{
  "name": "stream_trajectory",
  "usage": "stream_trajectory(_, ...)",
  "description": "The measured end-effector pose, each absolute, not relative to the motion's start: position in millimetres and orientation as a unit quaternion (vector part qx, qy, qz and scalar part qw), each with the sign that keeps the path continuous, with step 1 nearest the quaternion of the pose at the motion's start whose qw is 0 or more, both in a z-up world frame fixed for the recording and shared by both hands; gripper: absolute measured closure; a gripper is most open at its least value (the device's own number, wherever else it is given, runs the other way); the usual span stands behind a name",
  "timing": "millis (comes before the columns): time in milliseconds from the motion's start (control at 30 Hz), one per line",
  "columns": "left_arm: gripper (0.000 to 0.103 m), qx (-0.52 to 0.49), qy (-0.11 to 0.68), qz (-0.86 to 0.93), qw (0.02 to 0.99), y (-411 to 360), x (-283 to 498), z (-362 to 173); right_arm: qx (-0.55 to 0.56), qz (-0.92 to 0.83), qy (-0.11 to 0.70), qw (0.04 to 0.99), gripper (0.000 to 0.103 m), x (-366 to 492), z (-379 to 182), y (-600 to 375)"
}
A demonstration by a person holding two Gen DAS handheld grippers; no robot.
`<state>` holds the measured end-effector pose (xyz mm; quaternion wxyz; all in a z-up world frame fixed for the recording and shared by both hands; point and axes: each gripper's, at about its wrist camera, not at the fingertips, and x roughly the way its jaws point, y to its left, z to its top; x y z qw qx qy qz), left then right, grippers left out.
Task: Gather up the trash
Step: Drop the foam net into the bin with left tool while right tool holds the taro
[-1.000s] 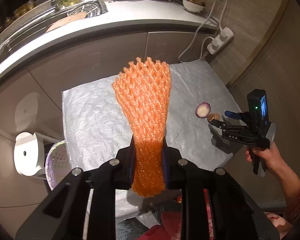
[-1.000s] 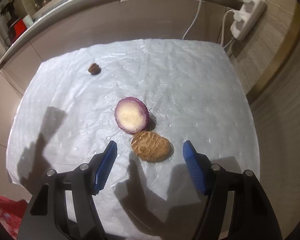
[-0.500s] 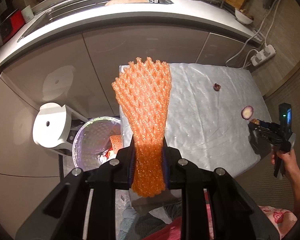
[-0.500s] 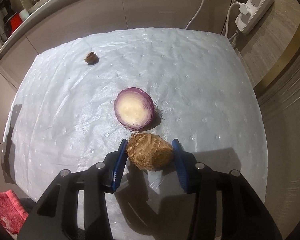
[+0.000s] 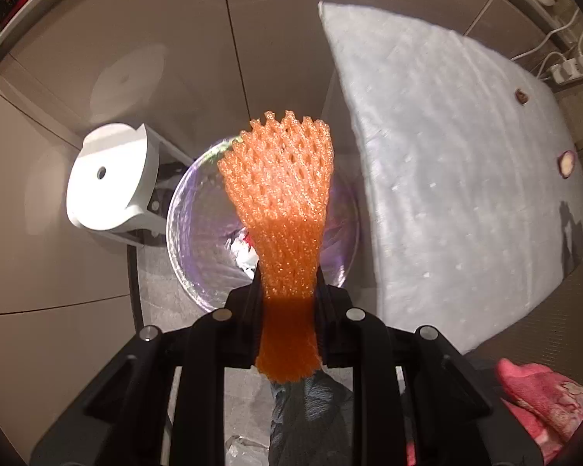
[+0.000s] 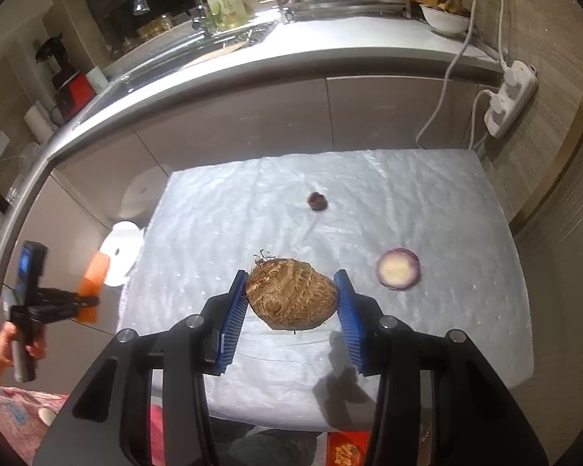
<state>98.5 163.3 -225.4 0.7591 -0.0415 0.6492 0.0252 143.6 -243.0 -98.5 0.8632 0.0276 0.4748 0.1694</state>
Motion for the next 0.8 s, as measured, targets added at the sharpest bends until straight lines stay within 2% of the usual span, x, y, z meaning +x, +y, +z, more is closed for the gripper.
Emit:
stream_trajectory(267, 0.082, -0.022, 0.687, 0.013, 0.726, 185, 108, -310, 0.014, 0.200, 0.461, 0.865, 0.058, 122, -57, -176)
stream_trajectory(667, 0.080, 0.028, 0.674, -0.010, 0.738, 189, 113, -333, -0.005, 0.212, 0.465, 0.860, 0.058, 88, -39, -117)
stream_trajectory(800, 0.067, 0.038, 0.686, -0.012, 0.727, 193, 110, -339, -0.008, 0.218, 0.471, 0.854, 0.058, 83, -43, -103)
